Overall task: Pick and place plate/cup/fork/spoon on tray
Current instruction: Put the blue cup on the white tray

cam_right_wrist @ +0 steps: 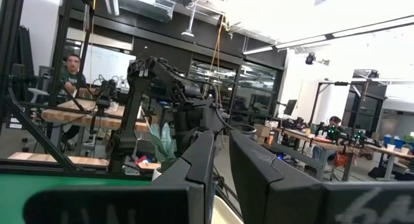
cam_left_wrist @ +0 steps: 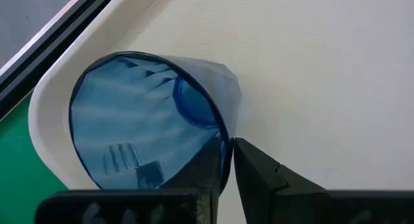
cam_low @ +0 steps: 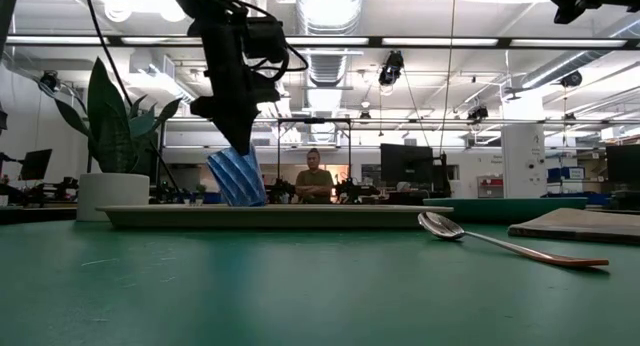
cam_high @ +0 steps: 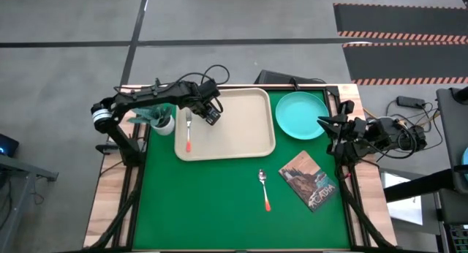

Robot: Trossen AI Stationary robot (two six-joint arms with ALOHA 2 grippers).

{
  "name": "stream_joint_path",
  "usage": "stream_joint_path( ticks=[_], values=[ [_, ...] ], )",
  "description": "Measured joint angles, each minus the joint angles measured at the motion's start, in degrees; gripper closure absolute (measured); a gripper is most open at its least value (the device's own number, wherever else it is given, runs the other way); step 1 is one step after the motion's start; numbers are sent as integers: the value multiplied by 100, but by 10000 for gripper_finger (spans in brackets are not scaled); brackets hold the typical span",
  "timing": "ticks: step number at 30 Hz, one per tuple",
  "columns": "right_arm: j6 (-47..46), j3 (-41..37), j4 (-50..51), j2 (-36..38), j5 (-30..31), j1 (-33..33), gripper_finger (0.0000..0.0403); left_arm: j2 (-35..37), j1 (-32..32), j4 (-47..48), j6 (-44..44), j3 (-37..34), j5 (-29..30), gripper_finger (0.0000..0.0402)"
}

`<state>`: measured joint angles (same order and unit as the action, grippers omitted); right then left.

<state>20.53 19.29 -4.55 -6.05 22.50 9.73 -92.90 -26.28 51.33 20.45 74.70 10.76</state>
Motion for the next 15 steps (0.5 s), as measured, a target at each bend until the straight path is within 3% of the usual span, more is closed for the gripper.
stream_joint_path(
  ticks=[15],
  values=[
    [0,0,2,-1,-2,-2,360,0,0,-251,11,2,0,372]
  ],
)
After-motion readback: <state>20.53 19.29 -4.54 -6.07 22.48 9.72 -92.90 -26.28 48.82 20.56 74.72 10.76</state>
